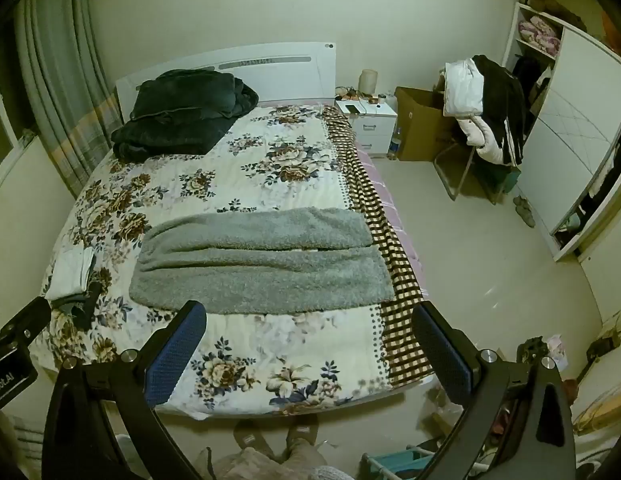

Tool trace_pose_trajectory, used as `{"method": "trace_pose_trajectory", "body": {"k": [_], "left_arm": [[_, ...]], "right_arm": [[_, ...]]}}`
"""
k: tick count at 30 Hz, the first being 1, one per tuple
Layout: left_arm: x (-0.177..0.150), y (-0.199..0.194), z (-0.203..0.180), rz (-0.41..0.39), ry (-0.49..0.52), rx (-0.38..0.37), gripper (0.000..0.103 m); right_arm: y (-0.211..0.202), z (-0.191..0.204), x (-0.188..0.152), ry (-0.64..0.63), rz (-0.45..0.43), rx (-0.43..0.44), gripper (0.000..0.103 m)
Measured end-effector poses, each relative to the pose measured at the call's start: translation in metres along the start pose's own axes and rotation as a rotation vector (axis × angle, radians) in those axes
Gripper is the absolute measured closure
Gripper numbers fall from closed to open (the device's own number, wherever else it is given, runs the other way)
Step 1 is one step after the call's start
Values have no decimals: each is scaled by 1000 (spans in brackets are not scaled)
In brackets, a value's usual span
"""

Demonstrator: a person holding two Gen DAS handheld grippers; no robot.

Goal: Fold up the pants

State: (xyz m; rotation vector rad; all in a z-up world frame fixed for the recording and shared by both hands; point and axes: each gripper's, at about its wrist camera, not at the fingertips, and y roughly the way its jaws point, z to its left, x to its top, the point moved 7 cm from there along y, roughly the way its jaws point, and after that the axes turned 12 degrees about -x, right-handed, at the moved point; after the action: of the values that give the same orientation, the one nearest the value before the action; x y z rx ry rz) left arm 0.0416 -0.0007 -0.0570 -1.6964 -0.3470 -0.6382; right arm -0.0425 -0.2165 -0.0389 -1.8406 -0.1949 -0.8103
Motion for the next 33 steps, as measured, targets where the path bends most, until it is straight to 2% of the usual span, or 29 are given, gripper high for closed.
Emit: {"method": "trace_pose_trajectory", "body": {"k": [16, 21, 23, 33], "left_arm": [[0, 0, 0, -2, 4, 5, 0], [0, 0, 0, -3, 3, 5, 0], [0, 0, 0, -3, 5, 7, 0], [0, 0, 0, -3, 8, 10, 0]], "right_arm": [[-4, 3, 0, -5, -7, -4, 0], [-29, 19, 0, -10, -8, 3, 0], [-15, 16, 4, -14, -6, 19, 0], [-15, 14, 2, -13, -6, 23, 0]]}}
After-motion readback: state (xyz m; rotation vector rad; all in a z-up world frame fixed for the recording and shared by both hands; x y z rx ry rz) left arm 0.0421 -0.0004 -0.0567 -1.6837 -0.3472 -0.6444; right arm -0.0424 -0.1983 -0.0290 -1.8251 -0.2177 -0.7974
